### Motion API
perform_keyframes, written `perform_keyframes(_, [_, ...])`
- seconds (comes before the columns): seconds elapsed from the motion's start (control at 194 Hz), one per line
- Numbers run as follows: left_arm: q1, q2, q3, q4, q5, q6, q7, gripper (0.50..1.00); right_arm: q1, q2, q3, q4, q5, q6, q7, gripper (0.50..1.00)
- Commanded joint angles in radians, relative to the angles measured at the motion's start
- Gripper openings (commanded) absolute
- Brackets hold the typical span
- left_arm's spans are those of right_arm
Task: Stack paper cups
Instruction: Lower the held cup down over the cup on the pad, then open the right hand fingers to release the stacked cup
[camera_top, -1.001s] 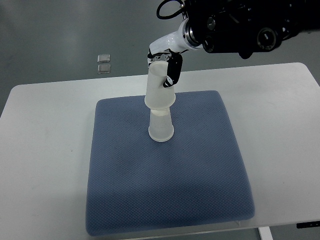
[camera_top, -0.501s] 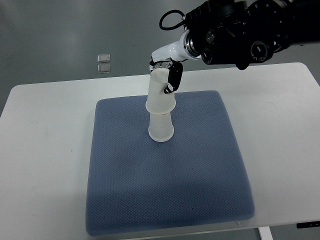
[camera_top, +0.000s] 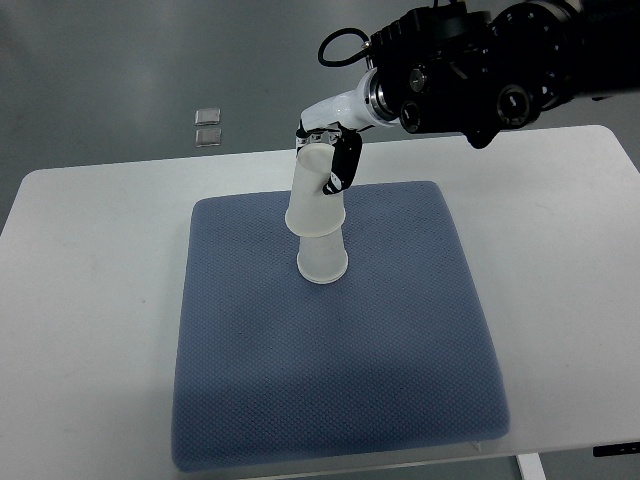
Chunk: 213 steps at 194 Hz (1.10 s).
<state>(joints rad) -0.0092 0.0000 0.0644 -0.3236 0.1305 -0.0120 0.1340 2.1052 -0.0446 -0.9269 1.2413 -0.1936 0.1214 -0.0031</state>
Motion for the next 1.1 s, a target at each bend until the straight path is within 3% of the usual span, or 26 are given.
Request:
perform_keyframes(0.0, [0.0, 0.0, 0.0, 0.0, 0.0, 0.0, 0.001, 1.0, -0.004, 0.0, 0.0, 0.004, 0.0, -0.002, 0.0, 0.605])
perform_keyframes(0.47, [0.0, 0.0, 0.0, -0.002, 0.0, 0.0, 0.001, 1.0, -0.039, 0.006, 0.0, 0.004, 0.0, -0.034, 0.0, 0.643])
perform_keyframes(0.573, [0.0, 0.0, 0.0, 0.0, 0.0, 0.0, -0.001, 1.0, -0.045, 0.014, -0.001, 0.004, 0.002, -0.057, 0.0, 0.676])
perform_keyframes(0.872, [0.0, 0.0, 0.0, 0.0, 0.0, 0.0, -0.001, 1.0, -0.063, 0.038, 0.0, -0.002, 0.002, -0.069, 0.0, 0.688])
perform_keyframes(1.094, [0.0, 0.0, 0.0, 0.0, 0.0, 0.0, -0.001, 1.0, -0.086, 0.043, -0.001, -0.01, 0.002, -0.069, 0.0, 0.77])
